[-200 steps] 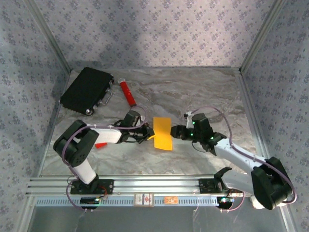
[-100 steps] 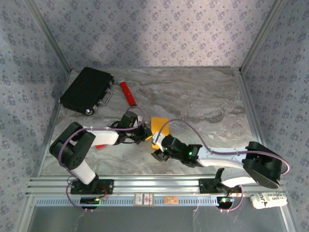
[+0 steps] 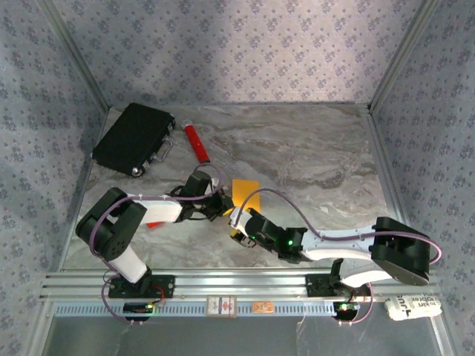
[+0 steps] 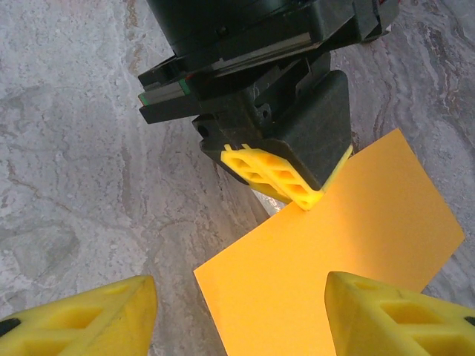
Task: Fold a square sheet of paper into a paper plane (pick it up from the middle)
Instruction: Third fold the triangle at the center of the table.
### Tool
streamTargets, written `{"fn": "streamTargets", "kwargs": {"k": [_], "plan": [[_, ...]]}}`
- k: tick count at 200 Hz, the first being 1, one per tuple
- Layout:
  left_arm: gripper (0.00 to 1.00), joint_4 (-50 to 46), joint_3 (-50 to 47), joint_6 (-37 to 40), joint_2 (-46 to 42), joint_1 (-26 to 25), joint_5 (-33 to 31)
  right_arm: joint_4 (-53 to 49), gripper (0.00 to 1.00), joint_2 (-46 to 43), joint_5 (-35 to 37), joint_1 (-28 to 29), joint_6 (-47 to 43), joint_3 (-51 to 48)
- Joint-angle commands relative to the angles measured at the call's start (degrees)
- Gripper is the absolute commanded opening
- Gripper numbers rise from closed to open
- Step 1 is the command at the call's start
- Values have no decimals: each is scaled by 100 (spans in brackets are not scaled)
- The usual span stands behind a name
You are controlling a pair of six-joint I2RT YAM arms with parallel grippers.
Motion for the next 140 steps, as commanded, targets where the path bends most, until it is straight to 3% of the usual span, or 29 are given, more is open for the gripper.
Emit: {"fn": "streamTargets", "kwargs": {"k": [1, 109, 140], "plan": [[0, 196, -50, -59, -92, 32, 44, -16, 62, 67, -44, 84, -195, -8], [0, 226, -70, -84, -89, 36, 72, 259, 63, 1019, 1226, 481, -594, 287], [0, 228, -84, -83, -98, 28, 69, 589, 56, 1188, 1605, 519, -602, 296]]}}
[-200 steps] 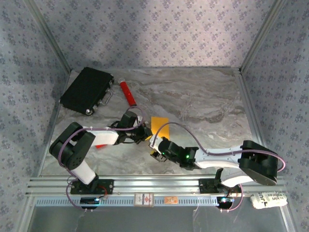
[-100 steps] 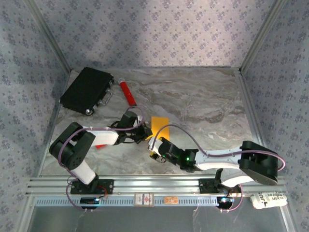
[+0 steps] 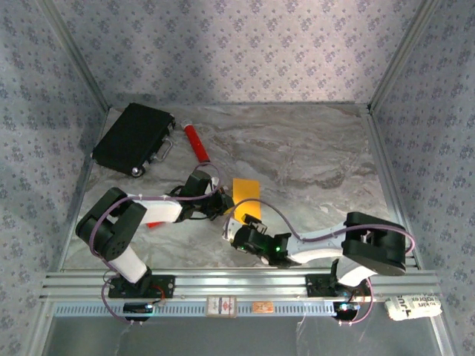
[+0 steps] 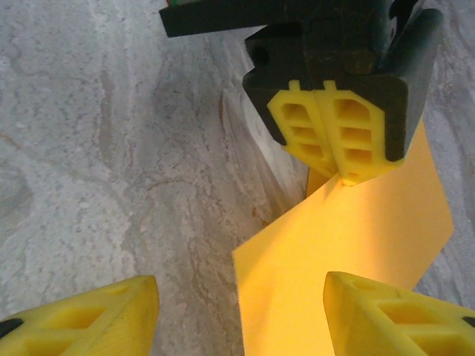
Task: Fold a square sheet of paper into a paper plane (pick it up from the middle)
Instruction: Third fold the triangle at the center of the table.
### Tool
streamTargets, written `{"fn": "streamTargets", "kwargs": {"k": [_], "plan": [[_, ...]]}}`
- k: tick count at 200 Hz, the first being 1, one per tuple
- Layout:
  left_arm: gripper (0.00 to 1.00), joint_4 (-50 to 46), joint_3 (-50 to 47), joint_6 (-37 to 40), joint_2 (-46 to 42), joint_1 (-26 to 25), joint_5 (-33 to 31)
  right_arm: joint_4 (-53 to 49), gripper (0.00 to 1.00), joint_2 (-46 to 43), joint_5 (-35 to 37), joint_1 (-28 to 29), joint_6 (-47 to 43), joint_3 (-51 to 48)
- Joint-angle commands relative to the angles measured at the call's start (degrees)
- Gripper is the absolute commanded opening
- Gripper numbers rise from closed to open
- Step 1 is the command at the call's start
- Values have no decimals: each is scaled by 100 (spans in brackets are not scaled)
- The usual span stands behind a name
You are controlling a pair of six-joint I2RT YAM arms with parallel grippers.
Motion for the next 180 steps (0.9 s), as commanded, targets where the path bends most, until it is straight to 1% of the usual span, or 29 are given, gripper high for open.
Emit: {"fn": "streamTargets", "kwargs": {"k": [1, 48, 96, 108, 130, 145, 160, 180], "plan": [[0, 116, -78, -46, -99, 32, 66, 325, 56, 91, 524, 46, -74, 156], [0, 121, -80, -68, -90, 34, 57, 292, 34, 6, 386, 39, 116, 35], [0, 119, -62, -85, -67, 30, 50, 281, 27, -53, 354, 38, 271, -27], [0, 122, -61, -90, -65, 36, 47, 278, 23, -49, 390, 38, 283, -27], [0, 124, -61, -103, -68, 35, 48, 300, 21, -47, 412, 38, 340, -37], [0, 120, -63, -103, -72, 32, 48, 309, 17, -41, 408, 38, 370, -40], [0, 113, -65, -105, -64, 36, 43, 296, 11, -48, 387, 29, 387, -34], [0, 109, -62, -113, -71, 32, 47, 274, 8, -49, 384, 32, 435, -28]]}}
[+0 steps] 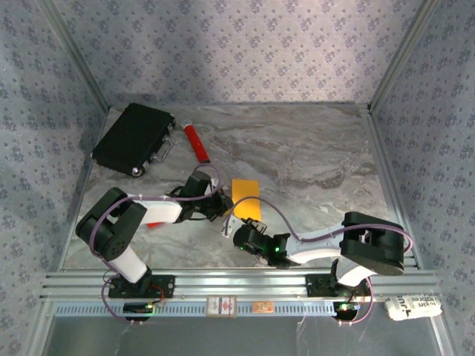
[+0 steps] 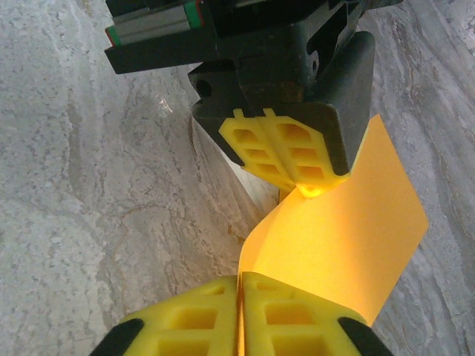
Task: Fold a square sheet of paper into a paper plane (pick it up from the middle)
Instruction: Third fold the triangle at the center of the table.
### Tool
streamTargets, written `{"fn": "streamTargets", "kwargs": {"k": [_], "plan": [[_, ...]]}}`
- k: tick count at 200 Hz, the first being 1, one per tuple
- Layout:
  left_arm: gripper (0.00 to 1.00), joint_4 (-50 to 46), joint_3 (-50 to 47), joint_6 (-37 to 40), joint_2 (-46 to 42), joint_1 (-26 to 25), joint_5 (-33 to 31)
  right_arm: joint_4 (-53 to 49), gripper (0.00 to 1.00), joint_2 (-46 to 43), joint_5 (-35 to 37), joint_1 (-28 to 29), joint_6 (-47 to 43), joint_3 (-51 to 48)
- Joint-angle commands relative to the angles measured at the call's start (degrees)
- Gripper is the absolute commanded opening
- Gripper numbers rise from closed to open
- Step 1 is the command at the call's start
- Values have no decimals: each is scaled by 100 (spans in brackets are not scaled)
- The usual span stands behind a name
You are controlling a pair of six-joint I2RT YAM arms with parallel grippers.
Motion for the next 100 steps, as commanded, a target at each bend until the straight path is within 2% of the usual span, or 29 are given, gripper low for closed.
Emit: {"fn": "streamTargets", "kwargs": {"k": [1, 46, 60, 73, 86, 100], "plan": [[0, 106, -18, -23, -72, 34, 45, 25, 7, -78, 118, 13, 168, -23], [1, 23, -26, -13, -112, 35, 19, -119, 2, -141, 48, -36, 318, -9], [17, -90, -21, 8, -166, 52, -41, -214, 2, -192, -40, -72, 422, -18], [28, -280, -35, 69, -289, 95, -152, -295, 2, -303, -301, -149, 589, -58], [42, -567, -36, 163, -477, 170, -292, -356, 2, -484, -847, -285, 842, -119], [49, -910, -27, 303, -747, 254, -437, -580, 2, -664, -1564, -553, 1291, -85]]}}
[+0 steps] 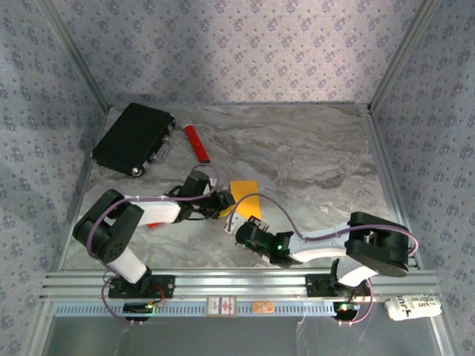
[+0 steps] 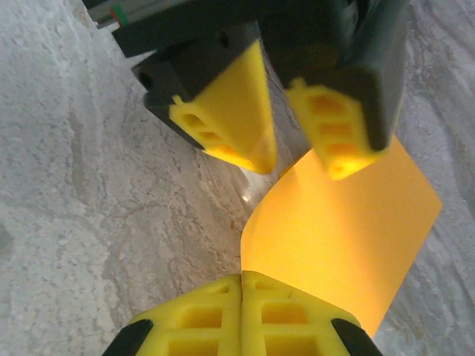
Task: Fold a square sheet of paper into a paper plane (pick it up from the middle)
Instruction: Third fold the triangle at the center of the table.
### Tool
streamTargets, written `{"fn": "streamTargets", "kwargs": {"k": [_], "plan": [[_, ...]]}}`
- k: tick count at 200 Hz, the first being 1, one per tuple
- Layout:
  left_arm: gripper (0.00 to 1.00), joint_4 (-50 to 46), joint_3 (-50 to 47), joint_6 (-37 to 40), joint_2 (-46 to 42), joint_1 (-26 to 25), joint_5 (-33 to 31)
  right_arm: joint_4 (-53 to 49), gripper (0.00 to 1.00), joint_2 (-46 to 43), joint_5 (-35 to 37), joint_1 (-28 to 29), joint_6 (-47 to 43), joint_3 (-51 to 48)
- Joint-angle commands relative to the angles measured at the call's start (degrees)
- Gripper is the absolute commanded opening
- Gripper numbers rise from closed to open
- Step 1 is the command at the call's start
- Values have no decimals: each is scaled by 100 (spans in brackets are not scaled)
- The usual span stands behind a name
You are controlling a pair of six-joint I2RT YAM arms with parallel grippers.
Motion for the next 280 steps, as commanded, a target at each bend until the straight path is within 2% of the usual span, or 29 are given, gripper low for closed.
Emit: {"fn": "streamTargets", "kwargs": {"k": [1, 28, 48, 104, 132, 197, 280], "plan": [[50, -595, -27, 264, -527, 152, -296, -384, 2, -366, -1129, -342, 803, -19], [53, -1084, 19, 482, -946, 298, -458, -1095, 2, -450, -2761, -1085, 1541, 253], [49, -1211, 28, 582, -1110, 364, -466, -924, 2, -420, -3764, -1489, 1959, 211], [27, -1331, 294, 857, -1219, 388, -310, -287, 2, -211, -5088, -2016, 2586, 140], [21, -1439, 616, 1013, -1002, 376, -133, -137, 2, -89, -5283, -2048, 2632, 105], [16, -1819, 1617, 1464, 126, 177, 235, 260, 2, -45, -5413, -2026, 2747, -108], [15, -2463, 2670, 2203, 1712, -141, 188, 377, 2, -42, -5268, -2013, 2784, -233]]}}
